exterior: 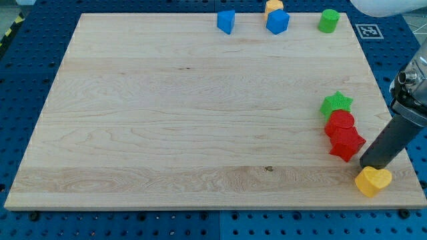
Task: Slide the green star a bit left
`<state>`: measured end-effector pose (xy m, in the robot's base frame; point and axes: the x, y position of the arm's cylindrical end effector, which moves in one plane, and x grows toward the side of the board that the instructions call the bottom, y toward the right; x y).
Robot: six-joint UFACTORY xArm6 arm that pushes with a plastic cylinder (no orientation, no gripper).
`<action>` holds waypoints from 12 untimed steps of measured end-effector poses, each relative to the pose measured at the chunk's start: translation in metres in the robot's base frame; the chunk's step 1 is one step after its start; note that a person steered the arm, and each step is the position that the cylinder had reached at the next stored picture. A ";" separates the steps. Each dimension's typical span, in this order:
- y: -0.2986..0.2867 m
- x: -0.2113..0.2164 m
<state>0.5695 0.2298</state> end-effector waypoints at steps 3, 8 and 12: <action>0.027 -0.026; 0.027 -0.107; 0.016 -0.107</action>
<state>0.4625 0.2460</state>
